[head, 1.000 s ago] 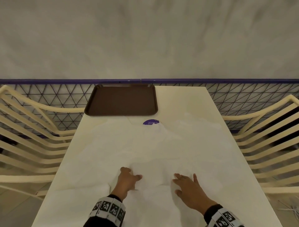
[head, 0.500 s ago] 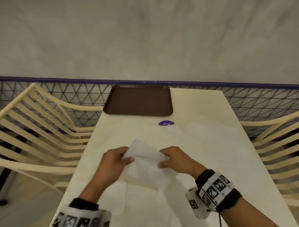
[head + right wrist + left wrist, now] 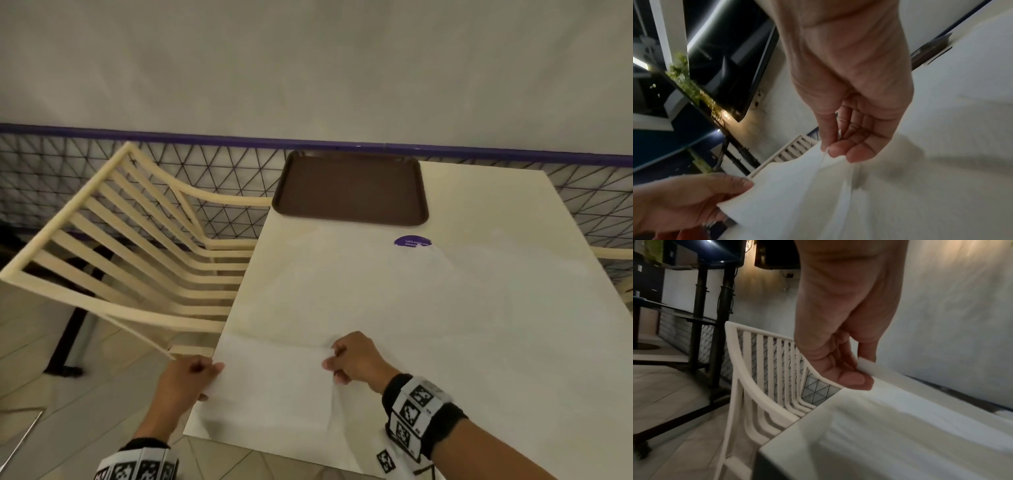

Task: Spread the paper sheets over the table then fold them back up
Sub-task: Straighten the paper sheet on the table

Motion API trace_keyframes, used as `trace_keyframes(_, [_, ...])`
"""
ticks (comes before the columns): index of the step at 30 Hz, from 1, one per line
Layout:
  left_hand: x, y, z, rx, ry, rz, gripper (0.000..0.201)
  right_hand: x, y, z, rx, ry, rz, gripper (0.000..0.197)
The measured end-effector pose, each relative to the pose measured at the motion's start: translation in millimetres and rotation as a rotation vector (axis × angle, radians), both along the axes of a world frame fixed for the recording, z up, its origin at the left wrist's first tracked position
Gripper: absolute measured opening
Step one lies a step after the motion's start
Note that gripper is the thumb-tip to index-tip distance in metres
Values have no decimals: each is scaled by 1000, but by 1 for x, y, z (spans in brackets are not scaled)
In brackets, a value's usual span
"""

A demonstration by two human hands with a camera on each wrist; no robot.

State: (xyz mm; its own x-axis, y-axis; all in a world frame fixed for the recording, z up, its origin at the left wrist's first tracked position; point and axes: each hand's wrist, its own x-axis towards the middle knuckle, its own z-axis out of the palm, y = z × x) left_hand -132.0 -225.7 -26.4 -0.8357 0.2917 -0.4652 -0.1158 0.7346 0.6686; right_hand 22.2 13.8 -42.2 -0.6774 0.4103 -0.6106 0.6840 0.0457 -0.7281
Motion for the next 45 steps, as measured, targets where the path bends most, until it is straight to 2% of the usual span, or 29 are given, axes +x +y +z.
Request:
trace_keyframes(4, [0,-6,-17,-108,3,-2,13,-3,-17,-19,173,-38,77,34])
trace_keyframes(8, [-3,-5,-30,-178,34,-17,13,-6,-25,-23,361,-38,181,25])
trace_keyframes(11, [0,-3,-31,-221,93,-41,9,-2,-29,-23,462,-40,231,8])
trace_keyframes(15, [0,1,-30,-241,130,-49,25,7,-26,-17,577,-25,270,26])
trace_keyframes(17, [-1,9,-29,-314,223,-124,36,17,-13,-12,554,7,219,21])
trace_keyframes(19, [3,27,-25,-309,341,-189,39,35,9,-6,499,24,122,10])
trace_keyframes(22, [15,67,-20,-149,421,-302,26,75,46,2,515,28,-52,23])
trace_keyframes(26, [30,142,-26,18,455,-525,16,128,87,3,562,-96,-212,14])
trace_keyframes(29, [39,204,-35,91,475,-660,19,151,100,-4,550,-119,-235,22])
trace_keyframes(33, [43,273,-44,72,558,-793,39,162,105,-16,500,-106,-175,37])
trace_keyframes(36, [42,300,-48,-17,553,-812,43,164,106,-22,502,-69,-175,39])
trace_keyframes(42, [47,314,-46,-73,597,-736,14,165,112,-30,464,-59,-149,39])
trace_keyframes(45, [47,314,-40,-47,582,-697,10,167,116,-29,425,-43,-132,39])
